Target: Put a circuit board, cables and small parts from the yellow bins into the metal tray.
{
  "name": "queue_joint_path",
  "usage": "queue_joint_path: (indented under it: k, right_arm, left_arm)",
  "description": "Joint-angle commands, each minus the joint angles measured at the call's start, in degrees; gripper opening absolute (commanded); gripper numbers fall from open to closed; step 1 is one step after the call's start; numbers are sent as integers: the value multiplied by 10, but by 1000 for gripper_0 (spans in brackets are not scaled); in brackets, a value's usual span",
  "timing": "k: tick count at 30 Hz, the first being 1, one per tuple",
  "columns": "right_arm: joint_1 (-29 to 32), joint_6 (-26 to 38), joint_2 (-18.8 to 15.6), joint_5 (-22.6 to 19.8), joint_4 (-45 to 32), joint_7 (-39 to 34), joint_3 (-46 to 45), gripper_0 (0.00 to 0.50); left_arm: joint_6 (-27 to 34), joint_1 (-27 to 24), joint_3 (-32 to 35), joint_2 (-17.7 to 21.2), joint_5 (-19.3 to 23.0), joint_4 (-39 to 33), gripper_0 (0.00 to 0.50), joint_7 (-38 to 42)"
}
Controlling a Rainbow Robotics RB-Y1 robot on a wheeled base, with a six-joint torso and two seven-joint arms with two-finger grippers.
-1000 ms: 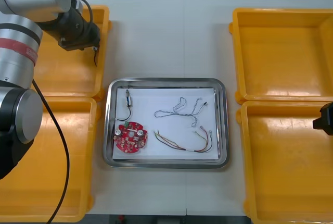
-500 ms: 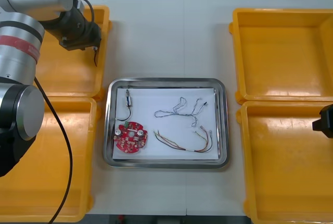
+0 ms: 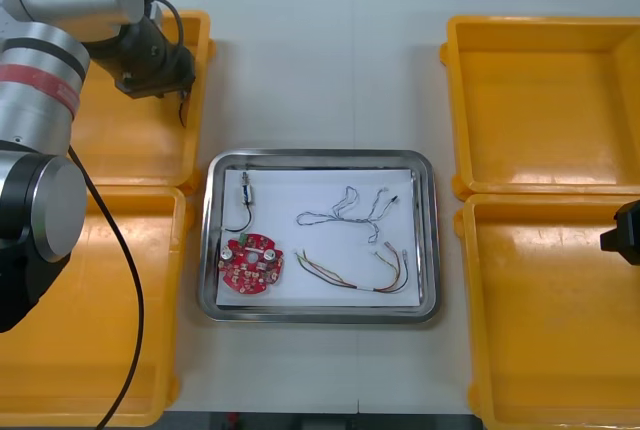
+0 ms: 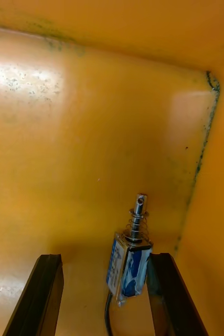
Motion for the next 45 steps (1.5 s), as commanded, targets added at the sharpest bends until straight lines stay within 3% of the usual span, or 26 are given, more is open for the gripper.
queue_joint_path:
  k: [1,4,8,27,35,45]
  right_arm:
    - [9,2,3,0,-18,-23,-20,500]
    - [9,2,3,0,-18,-23,-20,500]
    - [9,2,3,0,-18,-23,-20,500]
    - [9,2,3,0,-18,-23,-20,500]
    - [9,2,3,0,-18,-23,-20,500]
    - [9,2,3,0,-18,-23,-20,500]
  left_arm:
    - [-7,-36,17,-11,-8,-4,466,-59]
    - [-8,-36,17,-11,-8,-4,458,-61]
    - [-7,-36,17,-11,-8,-4,355,-64]
    - [-20,-25,16,-11,-20,-4,354,-77]
    - [-29,-16,16,-11,-23,-4,238,-84]
    - [-45,-2,16,-9,-24,-4,238,-94]
